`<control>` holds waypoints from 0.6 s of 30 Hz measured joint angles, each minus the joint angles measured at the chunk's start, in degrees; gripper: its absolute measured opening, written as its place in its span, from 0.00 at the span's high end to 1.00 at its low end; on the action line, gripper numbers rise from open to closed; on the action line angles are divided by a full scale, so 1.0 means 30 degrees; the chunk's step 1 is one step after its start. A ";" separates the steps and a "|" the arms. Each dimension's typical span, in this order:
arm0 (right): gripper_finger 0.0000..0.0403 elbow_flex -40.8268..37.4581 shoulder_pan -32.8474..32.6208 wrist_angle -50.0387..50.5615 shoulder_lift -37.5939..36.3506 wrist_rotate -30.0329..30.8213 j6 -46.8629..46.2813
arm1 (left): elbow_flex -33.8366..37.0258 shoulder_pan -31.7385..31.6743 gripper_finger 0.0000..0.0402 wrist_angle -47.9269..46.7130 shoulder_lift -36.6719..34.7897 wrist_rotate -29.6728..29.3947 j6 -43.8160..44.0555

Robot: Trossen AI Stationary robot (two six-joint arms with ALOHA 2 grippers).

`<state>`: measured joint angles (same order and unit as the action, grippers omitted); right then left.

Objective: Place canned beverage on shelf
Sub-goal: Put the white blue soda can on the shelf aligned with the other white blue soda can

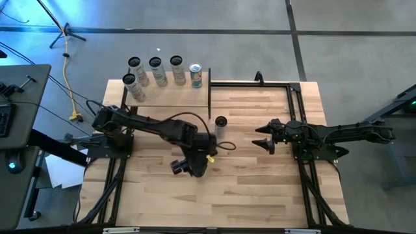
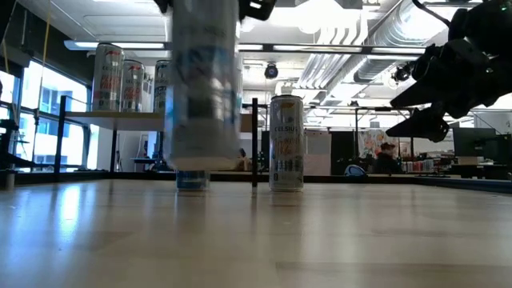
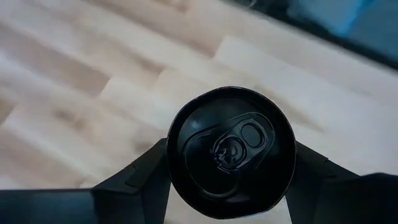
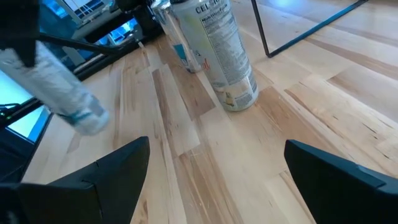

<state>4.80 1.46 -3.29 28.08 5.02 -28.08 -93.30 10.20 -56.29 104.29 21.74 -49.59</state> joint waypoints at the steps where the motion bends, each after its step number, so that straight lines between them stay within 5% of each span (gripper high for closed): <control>1: 0.11 0.0000 0.0001 0.0090 0.0000 0.0000 0.0000 | 0.0000 0.0012 0.50 -0.0076 0.0000 0.0387 0.0015; 18: 0.11 0.0000 -0.0003 0.0305 0.0007 0.0036 0.0000 | 0.0000 -0.0008 0.49 -0.1175 0.0000 0.0444 -0.1550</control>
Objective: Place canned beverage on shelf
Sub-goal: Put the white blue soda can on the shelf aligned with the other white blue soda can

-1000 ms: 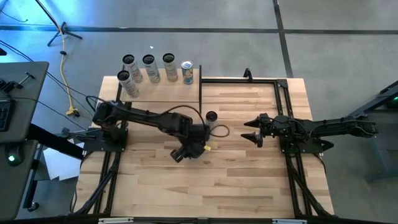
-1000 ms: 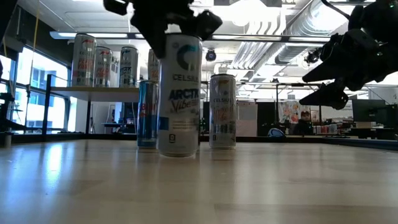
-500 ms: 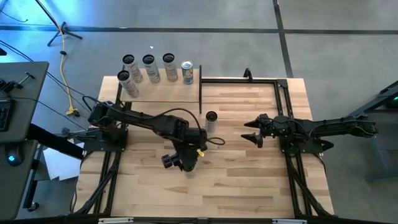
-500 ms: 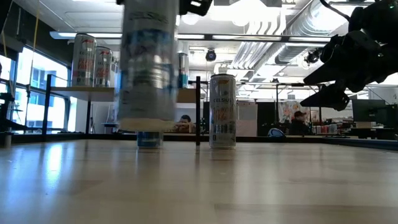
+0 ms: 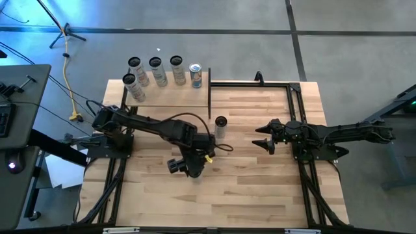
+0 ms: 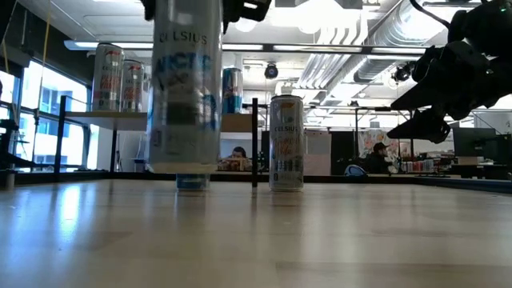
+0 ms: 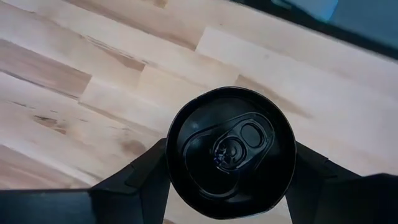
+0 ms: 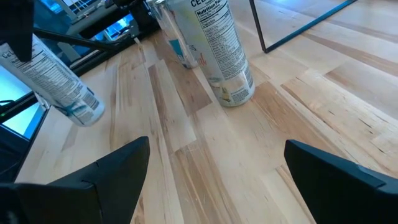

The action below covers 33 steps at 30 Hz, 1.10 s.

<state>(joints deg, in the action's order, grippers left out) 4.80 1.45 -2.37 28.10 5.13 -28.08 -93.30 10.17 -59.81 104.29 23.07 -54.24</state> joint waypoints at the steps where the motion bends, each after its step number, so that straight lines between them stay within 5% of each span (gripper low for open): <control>1: 0.11 0.0000 0.0001 0.0000 0.0000 0.0001 0.0000 | 0.0000 0.0001 0.48 0.0062 0.0021 -0.0272 -0.0197; 33: 0.11 0.0000 0.0007 0.0512 0.0000 0.0049 0.0000 | 0.0801 -0.0565 0.41 0.1374 0.0743 -0.1850 0.0765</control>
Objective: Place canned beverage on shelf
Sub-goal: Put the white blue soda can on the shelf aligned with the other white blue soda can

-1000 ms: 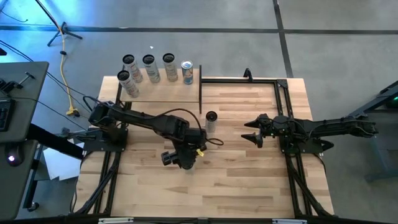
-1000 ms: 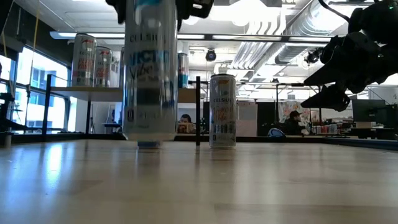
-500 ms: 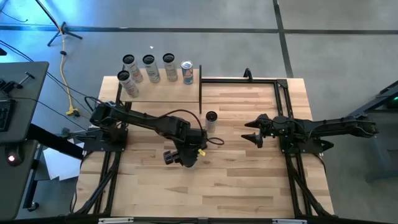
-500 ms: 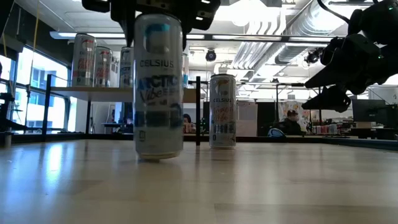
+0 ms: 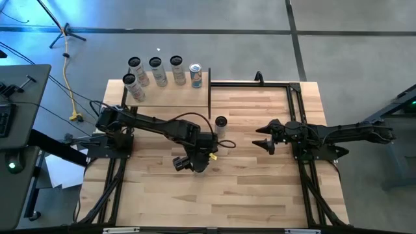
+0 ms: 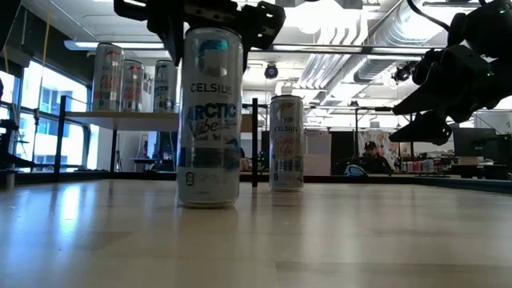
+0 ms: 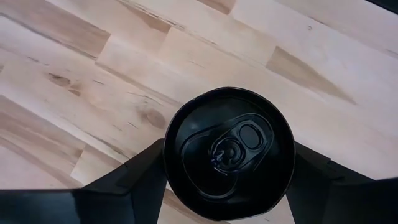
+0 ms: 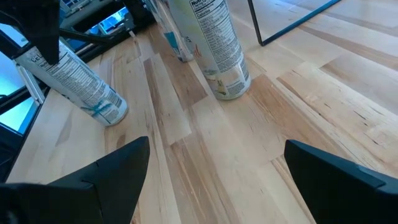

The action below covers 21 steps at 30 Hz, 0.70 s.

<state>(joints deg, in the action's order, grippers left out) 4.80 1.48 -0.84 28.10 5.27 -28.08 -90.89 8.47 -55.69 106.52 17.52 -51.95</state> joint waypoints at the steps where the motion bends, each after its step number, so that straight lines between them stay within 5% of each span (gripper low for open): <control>1: 0.11 0.0000 -0.0003 0.0020 0.0000 -0.0017 0.0000 | 0.0000 -0.0024 0.41 0.0111 0.0007 -0.0016 0.0199; 21: 0.11 0.0000 -0.0007 0.0086 0.0007 -0.0056 0.0000 | 0.0007 0.0232 0.13 0.0090 0.0029 -0.2543 0.1873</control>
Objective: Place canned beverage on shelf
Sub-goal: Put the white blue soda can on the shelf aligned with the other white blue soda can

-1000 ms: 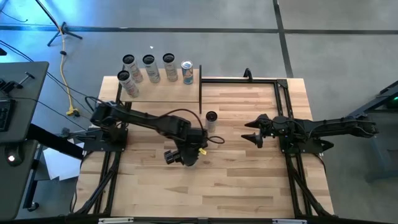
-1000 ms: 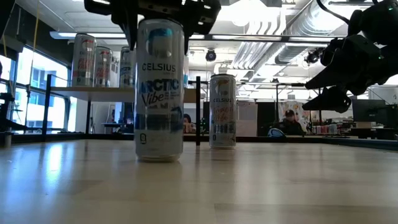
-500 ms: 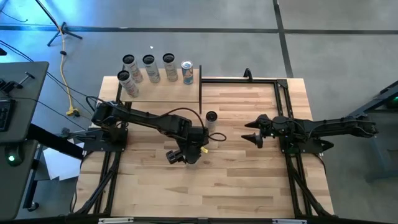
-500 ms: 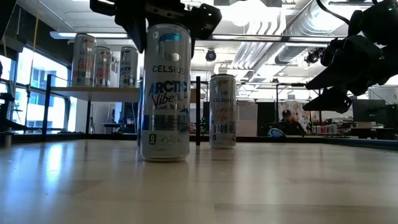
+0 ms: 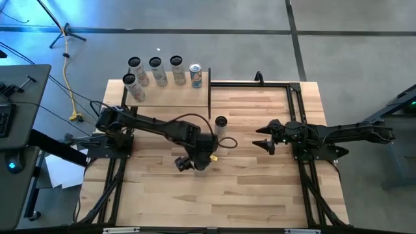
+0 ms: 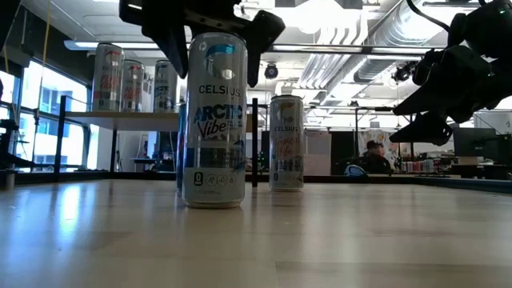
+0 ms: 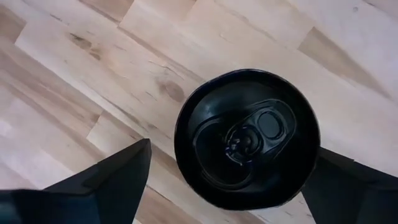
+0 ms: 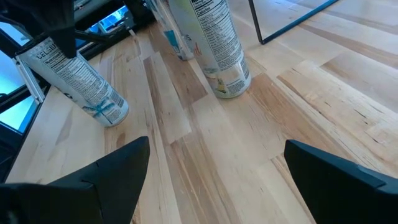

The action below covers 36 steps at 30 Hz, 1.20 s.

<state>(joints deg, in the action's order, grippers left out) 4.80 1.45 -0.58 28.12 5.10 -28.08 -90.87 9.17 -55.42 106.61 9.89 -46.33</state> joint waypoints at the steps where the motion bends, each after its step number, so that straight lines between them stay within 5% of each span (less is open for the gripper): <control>1: 0.11 0.0000 0.0006 0.0000 -0.0006 0.0000 0.0000 | 0.0000 0.0038 0.13 -0.0010 -0.0014 -0.0126 0.0184; 8: 0.11 0.0000 0.0002 0.0099 -0.0007 0.0014 0.0000 | -0.0013 0.0863 0.12 -0.0151 -0.0831 -0.1361 0.2493; 14: 0.11 0.0000 0.0007 0.0211 -0.0007 0.0088 0.0007 | -0.0044 0.2411 0.12 -0.0175 -0.2031 -0.3441 0.8105; 28: 0.11 0.0000 0.0004 0.0273 -0.0007 0.0073 0.0007 | -0.0051 0.7414 0.12 -0.0046 -0.2014 -1.9486 2.8294; 32: 0.11 0.0000 0.0003 0.0270 -0.0007 0.0073 0.0004 | -0.0051 0.8114 0.12 -0.0022 -0.1483 -2.2671 3.4036; 36: 0.11 0.0000 0.0000 0.0270 -0.0007 0.0059 0.0000 | -0.0058 0.8385 0.12 0.0003 -0.0727 -2.3594 3.7965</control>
<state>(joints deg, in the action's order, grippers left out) 4.80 1.45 0.23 28.10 5.28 -28.08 -91.05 34.33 -55.41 104.43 -60.89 67.57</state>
